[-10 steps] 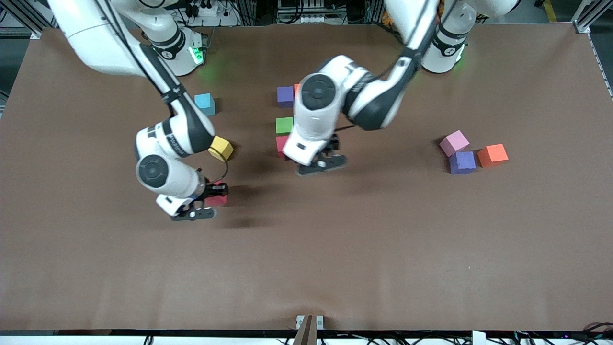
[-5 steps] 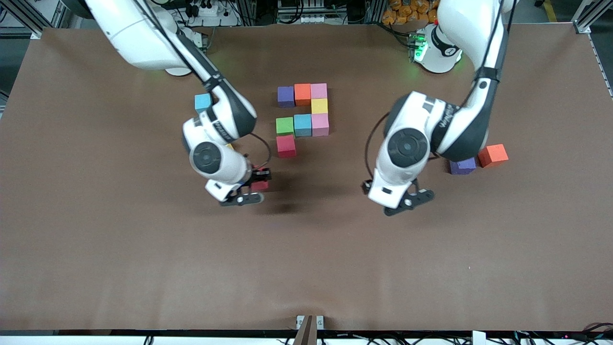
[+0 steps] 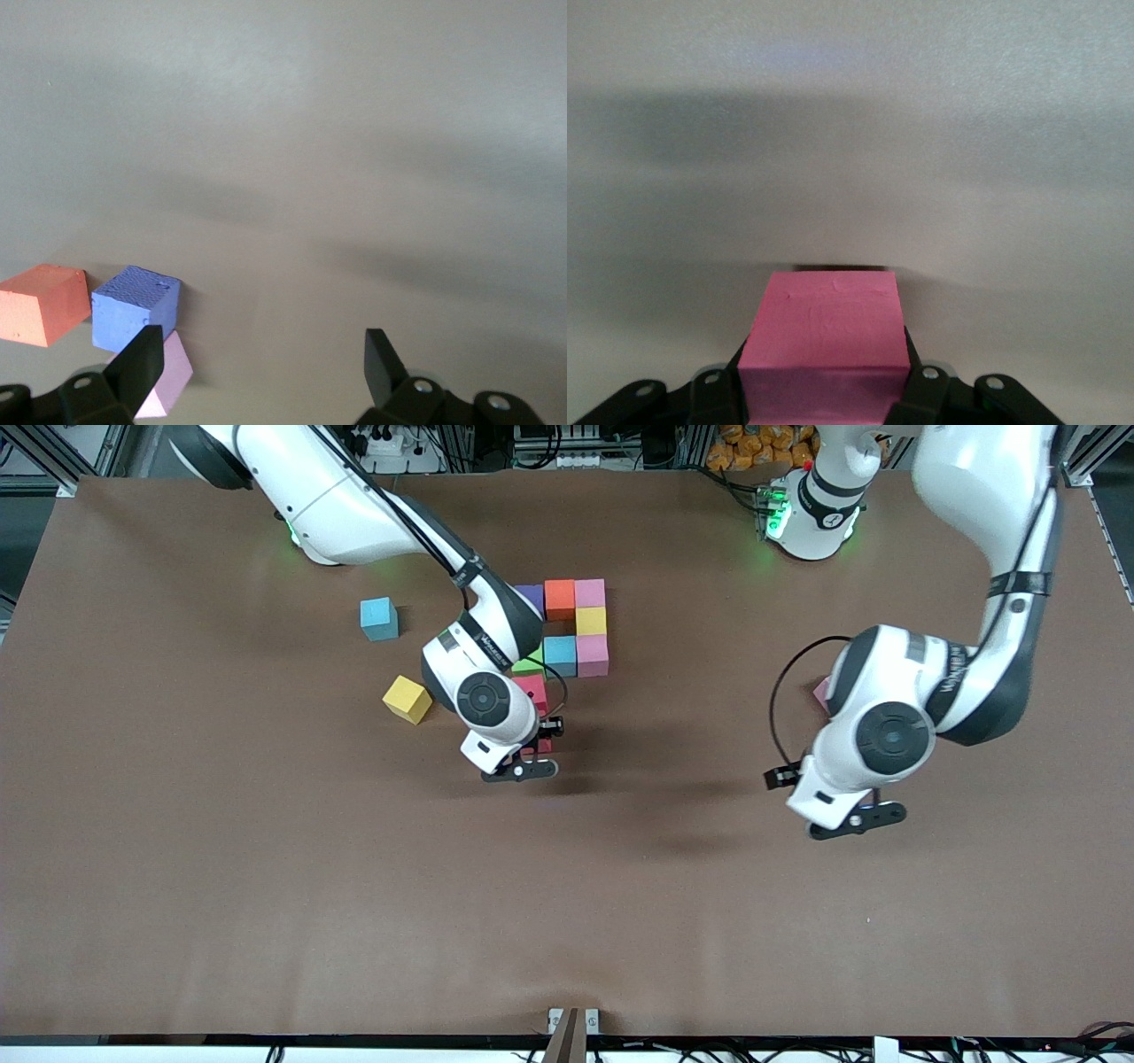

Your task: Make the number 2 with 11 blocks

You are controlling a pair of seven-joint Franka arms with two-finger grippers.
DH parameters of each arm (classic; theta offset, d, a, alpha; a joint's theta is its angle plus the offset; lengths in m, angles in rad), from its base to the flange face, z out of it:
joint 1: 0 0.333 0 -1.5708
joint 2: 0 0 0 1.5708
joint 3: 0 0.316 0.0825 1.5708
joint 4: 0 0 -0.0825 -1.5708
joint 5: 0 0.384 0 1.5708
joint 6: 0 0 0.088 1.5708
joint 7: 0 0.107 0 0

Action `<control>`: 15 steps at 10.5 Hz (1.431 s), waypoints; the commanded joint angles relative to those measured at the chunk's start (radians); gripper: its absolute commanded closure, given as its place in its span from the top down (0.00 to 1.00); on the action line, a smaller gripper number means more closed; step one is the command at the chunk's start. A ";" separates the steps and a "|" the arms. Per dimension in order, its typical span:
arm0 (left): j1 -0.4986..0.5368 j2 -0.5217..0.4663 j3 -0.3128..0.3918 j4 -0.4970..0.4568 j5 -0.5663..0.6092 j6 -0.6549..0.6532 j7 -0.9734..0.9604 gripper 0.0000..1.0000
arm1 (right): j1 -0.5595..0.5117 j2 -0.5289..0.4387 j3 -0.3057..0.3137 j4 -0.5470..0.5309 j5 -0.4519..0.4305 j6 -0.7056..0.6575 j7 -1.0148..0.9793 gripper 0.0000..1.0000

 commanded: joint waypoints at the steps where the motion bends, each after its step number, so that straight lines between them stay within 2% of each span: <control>1: 0.139 -0.068 -0.078 -0.167 0.021 0.079 0.110 1.00 | 0.010 0.036 -0.007 0.045 -0.084 -0.035 0.032 0.00; 3: 0.238 -0.099 -0.087 -0.274 0.021 0.174 0.264 1.00 | 0.012 0.036 -0.007 0.043 -0.101 -0.056 0.044 0.00; 7: 0.287 -0.114 -0.087 -0.402 0.023 0.263 0.322 1.00 | 0.016 0.033 -0.002 0.040 -0.093 -0.058 0.104 0.00; 12: 0.321 -0.105 -0.085 -0.459 0.023 0.273 0.344 1.00 | 0.033 0.025 0.007 0.035 -0.087 -0.095 0.115 0.00; 15: 0.358 -0.082 -0.079 -0.466 0.021 0.274 0.457 1.00 | 0.033 0.022 0.010 0.037 -0.086 -0.086 0.100 0.00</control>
